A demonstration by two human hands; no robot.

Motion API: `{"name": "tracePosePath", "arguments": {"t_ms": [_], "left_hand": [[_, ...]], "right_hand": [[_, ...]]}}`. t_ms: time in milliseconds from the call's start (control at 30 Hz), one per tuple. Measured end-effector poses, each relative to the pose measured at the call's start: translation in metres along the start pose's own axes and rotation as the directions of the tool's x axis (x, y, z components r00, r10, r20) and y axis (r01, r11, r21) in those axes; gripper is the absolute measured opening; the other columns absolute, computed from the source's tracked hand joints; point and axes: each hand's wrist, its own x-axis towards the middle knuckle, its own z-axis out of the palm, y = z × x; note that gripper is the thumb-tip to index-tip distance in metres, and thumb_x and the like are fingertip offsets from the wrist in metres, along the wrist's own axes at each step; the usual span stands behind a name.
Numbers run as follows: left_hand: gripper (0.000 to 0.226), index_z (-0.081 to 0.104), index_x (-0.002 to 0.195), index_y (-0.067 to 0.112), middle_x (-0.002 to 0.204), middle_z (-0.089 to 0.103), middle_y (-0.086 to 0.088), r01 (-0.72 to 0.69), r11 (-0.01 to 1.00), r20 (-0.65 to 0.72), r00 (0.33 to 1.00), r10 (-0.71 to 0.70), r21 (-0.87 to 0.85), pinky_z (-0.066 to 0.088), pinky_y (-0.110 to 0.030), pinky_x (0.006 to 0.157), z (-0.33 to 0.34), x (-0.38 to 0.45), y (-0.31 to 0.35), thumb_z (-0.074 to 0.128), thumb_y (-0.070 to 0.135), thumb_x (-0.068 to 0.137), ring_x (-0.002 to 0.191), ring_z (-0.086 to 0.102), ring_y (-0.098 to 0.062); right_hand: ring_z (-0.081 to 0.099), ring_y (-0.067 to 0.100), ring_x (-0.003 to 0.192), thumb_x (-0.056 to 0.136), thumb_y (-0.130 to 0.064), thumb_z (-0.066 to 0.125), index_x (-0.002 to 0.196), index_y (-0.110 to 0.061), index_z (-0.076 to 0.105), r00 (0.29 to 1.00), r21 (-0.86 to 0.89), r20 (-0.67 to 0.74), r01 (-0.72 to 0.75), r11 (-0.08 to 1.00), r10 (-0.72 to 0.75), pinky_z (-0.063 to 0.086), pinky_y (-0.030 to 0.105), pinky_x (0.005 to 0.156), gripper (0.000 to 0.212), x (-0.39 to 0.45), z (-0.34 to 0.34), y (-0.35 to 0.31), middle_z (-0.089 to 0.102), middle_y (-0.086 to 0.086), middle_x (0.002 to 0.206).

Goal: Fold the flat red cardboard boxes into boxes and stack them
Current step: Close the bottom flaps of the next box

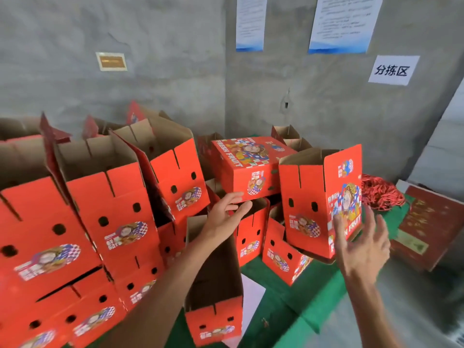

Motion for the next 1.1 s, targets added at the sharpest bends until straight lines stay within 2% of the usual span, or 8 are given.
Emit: {"name": "tracePosePath", "arguments": {"t_ms": [67,233,300,400,633,700,867,1100], "left_hand": [[0.058,0.061,0.129,0.045,0.130,0.065,0.019,-0.036,0.999,-0.025,0.999,0.037,0.011,0.049,-0.029,0.102,-0.001,-0.010,0.002,0.070,0.072,0.079,0.120,0.060,0.001],[0.061,0.056,0.138,0.043,0.136,0.060,0.024,-0.141,0.987,-0.142,0.978,0.151,0.081,0.042,-0.010,0.098,-0.050,-0.060,0.015,0.076,0.058,0.083,0.128,0.054,0.002],[0.059,0.057,0.138,0.040,0.136,0.061,0.021,-0.174,0.979,-0.227,0.955,0.193,0.103,0.044,-0.020,0.105,-0.087,-0.089,0.018,0.077,0.051,0.084,0.129,0.056,-0.002],[0.056,0.059,0.134,0.040,0.134,0.063,0.018,-0.156,0.979,-0.360,0.912,0.195,0.134,0.046,-0.031,0.107,-0.157,-0.141,0.018,0.078,0.047,0.083,0.128,0.058,-0.007],[0.060,0.060,0.136,0.033,0.134,0.064,0.015,0.013,0.985,-0.649,0.753,0.104,0.173,0.050,-0.034,0.102,-0.330,-0.304,0.007,0.083,0.047,0.083,0.122,0.062,-0.009],[0.062,0.060,0.135,0.030,0.133,0.064,0.013,0.055,0.983,-0.713,0.695,0.089,0.177,0.050,-0.035,0.101,-0.371,-0.359,0.001,0.081,0.052,0.081,0.122,0.061,-0.010],[0.053,0.060,0.133,0.037,0.133,0.064,0.019,0.171,0.977,-0.820,0.573,0.004,0.124,0.051,-0.033,0.101,-0.464,-0.491,-0.022,0.082,0.045,0.085,0.121,0.062,-0.008],[0.055,0.062,0.129,0.031,0.125,0.068,0.015,0.406,0.914,-0.895,0.406,-0.182,-0.002,0.054,-0.042,0.100,-0.555,-0.605,-0.074,0.080,0.051,0.080,0.114,0.064,-0.003]], "right_hand": [[0.039,0.039,0.142,0.086,-0.074,0.053,0.152,-0.026,0.044,0.991,-0.004,-0.012,0.132,0.991,-0.132,0.030,0.055,0.116,0.082,-0.013,0.003,-0.020,0.041,0.015,0.156],[0.048,0.036,0.135,0.083,-0.068,0.069,0.146,-0.020,0.054,0.928,0.139,0.049,0.361,0.922,-0.370,0.037,0.054,0.111,0.081,-0.060,0.022,-0.088,0.050,0.015,0.147],[0.050,0.034,0.134,0.083,-0.066,0.071,0.145,-0.019,0.055,0.899,0.242,0.064,0.407,0.881,-0.433,0.040,0.053,0.109,0.080,-0.084,0.030,-0.115,0.053,0.012,0.145],[0.051,0.031,0.133,0.083,-0.068,0.067,0.143,-0.018,0.057,0.859,0.396,0.102,0.427,0.813,-0.501,0.040,0.046,0.111,0.079,-0.131,0.042,-0.164,0.055,0.009,0.142],[0.052,0.024,0.133,0.079,-0.071,0.063,0.139,-0.021,0.060,0.757,0.664,0.281,0.290,0.689,-0.590,0.042,0.040,0.113,0.078,-0.310,0.043,-0.296,0.057,0.002,0.140],[0.047,0.015,0.137,0.078,-0.076,0.061,0.142,-0.031,0.056,0.682,0.707,0.373,0.231,0.669,-0.630,0.037,0.032,0.113,0.079,-0.367,0.037,-0.324,0.053,-0.006,0.146],[0.046,-0.002,0.131,0.076,-0.080,0.064,0.141,-0.044,0.051,0.486,0.767,0.502,0.134,0.628,-0.716,0.041,0.033,0.106,0.076,-0.508,0.029,-0.373,0.050,-0.027,0.141],[0.060,0.004,0.113,0.082,-0.073,0.064,0.147,-0.037,0.047,0.172,0.667,0.727,0.052,0.743,-0.665,0.055,0.040,0.098,0.076,-0.657,0.058,-0.416,0.062,-0.012,0.133]]}}
